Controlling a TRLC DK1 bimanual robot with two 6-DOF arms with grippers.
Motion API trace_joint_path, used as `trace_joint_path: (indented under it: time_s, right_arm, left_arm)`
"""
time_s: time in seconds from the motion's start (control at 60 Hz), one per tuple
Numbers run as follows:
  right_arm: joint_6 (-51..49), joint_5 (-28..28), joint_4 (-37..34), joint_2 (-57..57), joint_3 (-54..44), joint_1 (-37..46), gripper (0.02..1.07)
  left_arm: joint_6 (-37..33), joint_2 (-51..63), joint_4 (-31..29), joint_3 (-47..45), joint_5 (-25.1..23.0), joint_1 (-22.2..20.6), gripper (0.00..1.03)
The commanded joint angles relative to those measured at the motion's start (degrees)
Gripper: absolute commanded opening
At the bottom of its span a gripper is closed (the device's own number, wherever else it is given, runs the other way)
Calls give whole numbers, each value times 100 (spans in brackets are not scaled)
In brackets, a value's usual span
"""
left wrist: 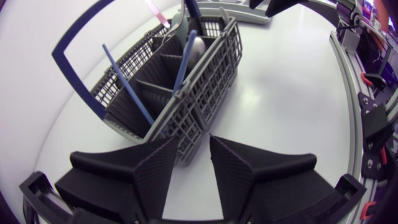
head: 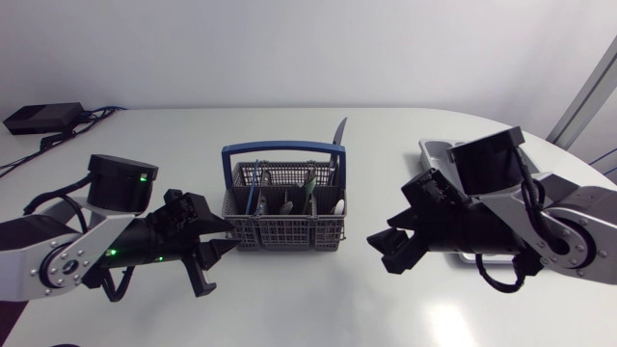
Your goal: Sort the cutlery from the basket into the organizer compartments.
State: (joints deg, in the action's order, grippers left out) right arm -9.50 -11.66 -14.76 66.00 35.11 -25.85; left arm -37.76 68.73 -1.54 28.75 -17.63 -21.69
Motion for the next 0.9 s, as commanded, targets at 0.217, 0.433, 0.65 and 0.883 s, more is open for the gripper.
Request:
trace_joint_path:
  time_s: [0.217, 0.433, 0.65, 0.883]
  right_arm:
    - [-105, 59, 61, -61, -154, -43, 75]
    - [-105, 59, 70, -52, -171, -43, 75]
    - [-123, 59, 79, -52, -207, -43, 75]
    - [-149, 59, 114, -61, -268, -43, 75]
  left_arm:
    - [199, -571, 84, 315, 146, -467, 37]
    - [330, -176, 330, 526, 146, -608, 37]
    - [357, 193, 479, 702, 198, -749, 37]
    - [445, 484, 752, 807, 339, -731, 28]
